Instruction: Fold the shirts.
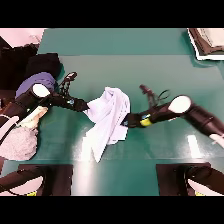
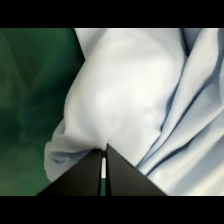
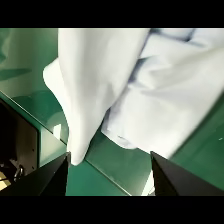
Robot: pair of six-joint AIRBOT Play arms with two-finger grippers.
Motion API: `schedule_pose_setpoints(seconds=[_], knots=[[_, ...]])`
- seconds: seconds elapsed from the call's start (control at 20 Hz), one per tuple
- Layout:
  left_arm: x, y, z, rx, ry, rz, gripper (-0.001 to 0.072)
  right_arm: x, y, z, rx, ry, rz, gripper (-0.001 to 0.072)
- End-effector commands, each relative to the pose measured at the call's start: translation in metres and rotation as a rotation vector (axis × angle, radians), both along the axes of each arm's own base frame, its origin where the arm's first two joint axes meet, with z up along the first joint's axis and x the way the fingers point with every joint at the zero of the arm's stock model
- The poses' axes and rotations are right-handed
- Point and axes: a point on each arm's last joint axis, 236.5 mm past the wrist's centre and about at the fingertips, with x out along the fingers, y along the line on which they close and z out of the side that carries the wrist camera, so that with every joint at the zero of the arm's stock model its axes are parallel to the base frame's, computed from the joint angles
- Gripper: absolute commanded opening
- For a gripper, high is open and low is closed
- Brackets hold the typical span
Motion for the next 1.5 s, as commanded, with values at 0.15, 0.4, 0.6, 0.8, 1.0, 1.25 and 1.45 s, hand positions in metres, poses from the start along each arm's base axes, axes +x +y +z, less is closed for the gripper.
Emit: schedule_pose_setpoints(seconds=[0.15, 0.4, 0.6, 0.8, 1.0, 1.25, 1.45], knots=[[-0.009, -0.002, 0.002, 0.001, 0.027, -0.033, 0.0024, -0.006, 0.076, -0.036, 0.014, -0.051, 0.027, 0.0547], [-0.016, 0.000, 0.001, 0.019, 0.044, -0.063, 0.0023, 0.017, 0.070, -0.038, -0.063, -0.152, 0.084, 0.0013], [0.004, 0.032, 0.063, 0.185, -0.127, -0.084, 0.0023, 0.057, 0.005, 0.033, -0.094, -0.326, -0.017, 0.0011], [0.017, 0.063, 0.228, 0.272, -0.554, -0.011, 0.0024, 0.081, -0.117, 0.128, -0.276, -0.478, -0.162, 0.0010], [-0.030, 0.070, 0.361, 0.187, -0.839, 0.049, 0.0023, 0.078, -0.196, 0.254, -0.309, -0.723, -0.380, 0.0010], [-0.111, 0.045, 0.447, 0.003, -0.956, -0.052, 0.0024, 0.038, -0.236, 0.355, -0.324, -0.938, -0.512, 0.0010], [-0.159, 0.033, 0.503, -0.111, -1.091, -0.107, 0.0023, 0.019, -0.253, 0.375, -0.381, -0.911, -0.541, 0.0010]])
